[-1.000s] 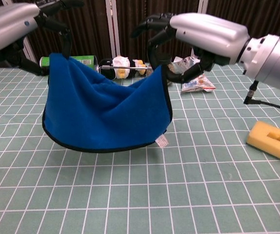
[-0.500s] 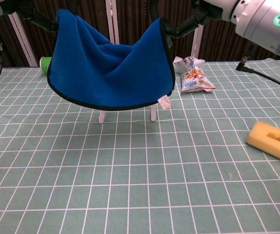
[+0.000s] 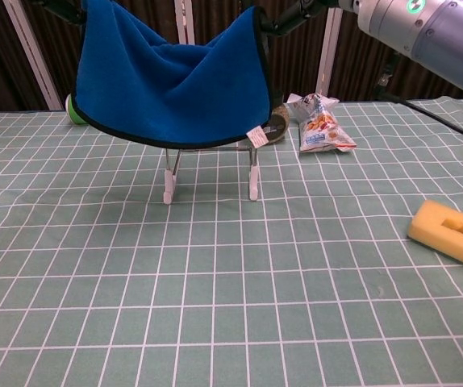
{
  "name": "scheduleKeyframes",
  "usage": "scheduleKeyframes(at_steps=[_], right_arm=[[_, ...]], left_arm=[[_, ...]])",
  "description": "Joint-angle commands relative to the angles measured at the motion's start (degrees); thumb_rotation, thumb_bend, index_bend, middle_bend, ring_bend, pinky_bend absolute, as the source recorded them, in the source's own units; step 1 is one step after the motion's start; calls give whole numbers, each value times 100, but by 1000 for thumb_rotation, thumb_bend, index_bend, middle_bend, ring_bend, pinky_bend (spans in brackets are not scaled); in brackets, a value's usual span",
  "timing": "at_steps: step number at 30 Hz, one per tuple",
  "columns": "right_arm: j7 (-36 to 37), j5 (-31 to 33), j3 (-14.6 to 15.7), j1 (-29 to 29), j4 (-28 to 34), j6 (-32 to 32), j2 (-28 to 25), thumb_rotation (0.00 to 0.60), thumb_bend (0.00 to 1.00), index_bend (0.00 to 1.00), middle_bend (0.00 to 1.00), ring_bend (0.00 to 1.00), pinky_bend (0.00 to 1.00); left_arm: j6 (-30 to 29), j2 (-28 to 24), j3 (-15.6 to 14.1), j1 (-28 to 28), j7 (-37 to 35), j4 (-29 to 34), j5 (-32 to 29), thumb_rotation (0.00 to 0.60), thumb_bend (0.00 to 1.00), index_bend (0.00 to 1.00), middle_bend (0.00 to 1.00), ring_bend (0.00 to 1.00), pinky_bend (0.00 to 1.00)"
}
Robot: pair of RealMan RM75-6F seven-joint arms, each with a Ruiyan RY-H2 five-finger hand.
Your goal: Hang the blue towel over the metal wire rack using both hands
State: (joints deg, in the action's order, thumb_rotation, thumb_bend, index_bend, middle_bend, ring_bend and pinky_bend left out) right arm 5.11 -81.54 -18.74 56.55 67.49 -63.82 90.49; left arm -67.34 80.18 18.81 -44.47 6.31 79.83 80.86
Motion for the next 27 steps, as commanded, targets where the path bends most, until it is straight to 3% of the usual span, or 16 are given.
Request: scheduleKeyframes(at_steps=[1, 18, 27], right_arm=[[81, 76, 54, 1, -163, 71, 148, 600, 450, 660, 142, 0, 28], [162, 274, 165, 98, -887, 351, 810, 600, 449, 661, 142, 0, 24], [345, 226, 300, 72, -1424, 420, 1047, 600, 448, 661, 142, 0, 22]], left_arm=[[144, 158, -91, -72, -204, -297, -62, 600, 476, 823, 0, 0, 0], [855, 1032, -322, -510, -1306, -2174, -225, 600, 477, 822, 0, 0, 0], [941, 1273, -510, -580, -1675, -2711, -109, 600, 477, 823, 0, 0, 0]])
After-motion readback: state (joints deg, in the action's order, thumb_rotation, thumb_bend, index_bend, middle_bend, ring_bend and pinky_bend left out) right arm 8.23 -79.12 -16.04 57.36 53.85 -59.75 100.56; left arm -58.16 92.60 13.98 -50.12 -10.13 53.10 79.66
